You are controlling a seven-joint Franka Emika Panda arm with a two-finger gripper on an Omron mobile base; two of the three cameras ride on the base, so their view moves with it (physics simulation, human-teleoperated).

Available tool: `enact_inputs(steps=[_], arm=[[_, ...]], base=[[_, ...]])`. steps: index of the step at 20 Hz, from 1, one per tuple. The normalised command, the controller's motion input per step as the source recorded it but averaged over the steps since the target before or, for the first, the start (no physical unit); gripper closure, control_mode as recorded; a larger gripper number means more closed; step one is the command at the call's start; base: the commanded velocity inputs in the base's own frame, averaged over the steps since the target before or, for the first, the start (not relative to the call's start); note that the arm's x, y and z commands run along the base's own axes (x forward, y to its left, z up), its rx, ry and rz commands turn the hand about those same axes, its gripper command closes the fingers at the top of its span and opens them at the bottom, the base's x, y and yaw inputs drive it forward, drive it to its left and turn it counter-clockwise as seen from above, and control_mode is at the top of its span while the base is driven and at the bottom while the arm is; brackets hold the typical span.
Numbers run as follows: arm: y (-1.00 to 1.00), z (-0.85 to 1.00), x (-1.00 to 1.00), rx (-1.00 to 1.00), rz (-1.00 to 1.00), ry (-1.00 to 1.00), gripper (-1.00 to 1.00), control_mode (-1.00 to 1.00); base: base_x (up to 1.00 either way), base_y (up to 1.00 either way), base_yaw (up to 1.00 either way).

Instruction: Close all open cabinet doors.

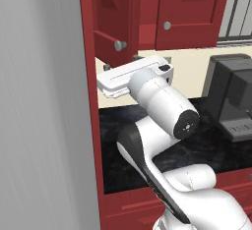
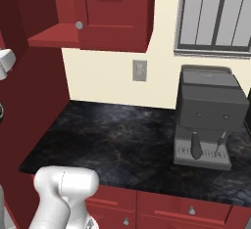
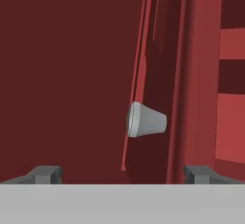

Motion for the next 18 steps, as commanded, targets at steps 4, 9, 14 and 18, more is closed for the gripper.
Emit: enact_inputs(steps=[4,9,14,18], arm=[[0.13,-0.07,0.06,0.0,0.0,0.0,-1.0,-1.0],[0.22,0.0,-0.15,0.0,0.0,0.0,-1.0,-1.0],[0.27,0.0,-0.13,0.0,0.0,0.0,-1.0,-1.0],[0.27,-0.01,-0.28,0.0,0.0,0.0,-1.0,-1.0]], base=[[0.0,0.0,0.0],[0.0,0.0,0.0],[0.0,0.0,0.0],[0.0,0.0,0.0]])
